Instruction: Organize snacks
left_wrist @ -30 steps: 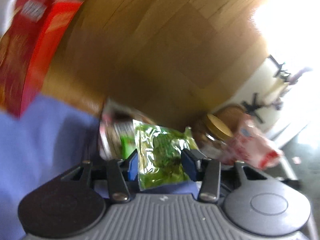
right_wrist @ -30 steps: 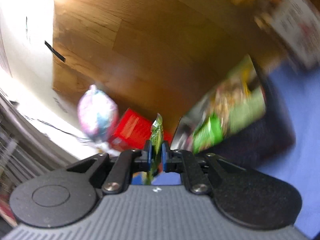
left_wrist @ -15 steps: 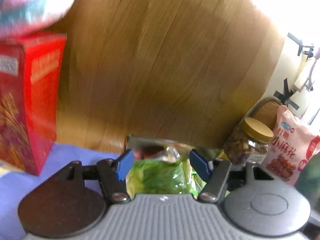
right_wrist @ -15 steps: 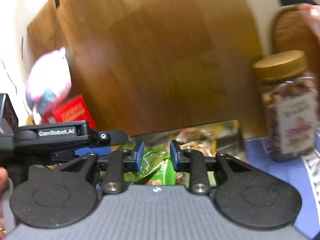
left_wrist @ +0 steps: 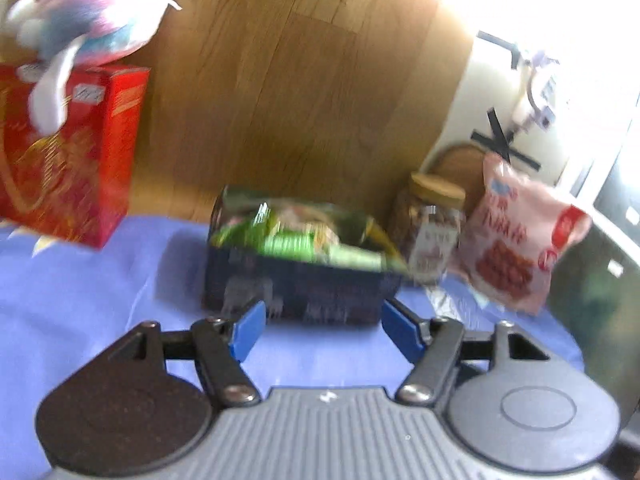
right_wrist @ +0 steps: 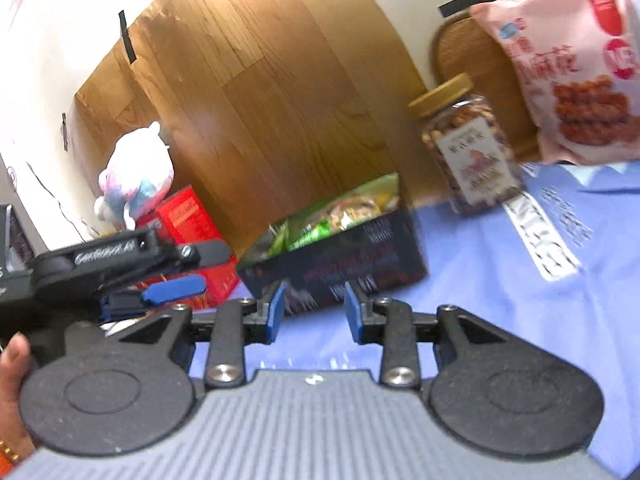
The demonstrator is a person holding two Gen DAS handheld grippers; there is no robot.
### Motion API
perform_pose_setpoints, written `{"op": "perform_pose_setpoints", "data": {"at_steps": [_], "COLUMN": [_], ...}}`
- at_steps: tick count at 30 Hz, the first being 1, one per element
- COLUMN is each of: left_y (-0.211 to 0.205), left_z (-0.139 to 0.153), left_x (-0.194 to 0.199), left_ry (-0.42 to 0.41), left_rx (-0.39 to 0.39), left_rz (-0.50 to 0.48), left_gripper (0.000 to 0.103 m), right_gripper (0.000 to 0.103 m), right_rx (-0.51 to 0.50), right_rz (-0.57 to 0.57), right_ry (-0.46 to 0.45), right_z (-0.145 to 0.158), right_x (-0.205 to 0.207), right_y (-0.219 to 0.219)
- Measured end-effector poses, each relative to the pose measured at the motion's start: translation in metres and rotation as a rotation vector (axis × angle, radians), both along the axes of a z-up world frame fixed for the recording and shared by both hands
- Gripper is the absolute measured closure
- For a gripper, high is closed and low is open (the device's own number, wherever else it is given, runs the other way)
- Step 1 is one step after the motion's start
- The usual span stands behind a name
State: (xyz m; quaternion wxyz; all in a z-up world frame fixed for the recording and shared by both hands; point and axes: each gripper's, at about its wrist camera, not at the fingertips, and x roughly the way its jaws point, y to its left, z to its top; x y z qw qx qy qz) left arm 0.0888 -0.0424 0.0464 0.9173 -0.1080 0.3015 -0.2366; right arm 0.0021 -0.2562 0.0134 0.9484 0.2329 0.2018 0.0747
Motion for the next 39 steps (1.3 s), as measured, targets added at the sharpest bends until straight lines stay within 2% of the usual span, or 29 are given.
{"op": "perform_pose_setpoints", "data": {"at_steps": [5, 9, 15, 19, 21, 23, 25, 30, 34, 39], "left_y": [0.005, 0.004, 0.007, 0.008, 0.008, 0.008, 0.007, 0.002, -0.007, -0.017], "left_z": [-0.011, -0.013, -0.013, -0.014, -0.016, -0.017, -0.017, -0.019, -0.022, -0.027], "left_x": [-0.055, -0.087, -0.117, -0.129, -0.133, -0.136, -0.139, -0.142, -0.143, -0.145], "left_ry": [-0.020, -0.089, -0.095, -0.076, -0.068, -0.073, -0.073, -0.084, -0.102, -0.096], "left_rx": [0.076, 0.182, 0.230, 0.269, 0.282, 0.300, 0.331, 0.393, 0.478, 0.500], "left_rz": [0.063, 0.118, 0.141, 0.150, 0.154, 0.165, 0.173, 0.186, 0.190, 0.167], "left_gripper": [0.036, 0.019, 0.000, 0.000, 0.000, 0.000, 0.000, 0.000, 0.000, 0.000], "right_gripper": [0.061, 0.060, 0.060, 0.059, 0.049, 0.045, 0.045, 0.037, 0.036, 0.035], "right_rx": [-0.014, -0.021, 0.001, 0.005, 0.011, 0.003, -0.014, -0.017, -0.001, 0.024], "right_rz": [-0.014, -0.002, 0.005, 0.023, 0.027, 0.027, 0.029, 0.027, 0.024, 0.014], "right_ry": [0.000, 0.008, 0.024, 0.015, -0.003, -0.020, -0.036, -0.047, -0.032, -0.018], "right_z": [-0.007, -0.011, -0.011, -0.006, -0.002, 0.002, 0.006, 0.008, 0.004, -0.001], "right_x": [-0.037, -0.056, -0.077, -0.089, -0.095, -0.101, -0.106, -0.112, -0.110, -0.109], "right_y": [0.001, 0.007, 0.012, 0.015, 0.017, 0.020, 0.022, 0.021, 0.018, 0.012]}}
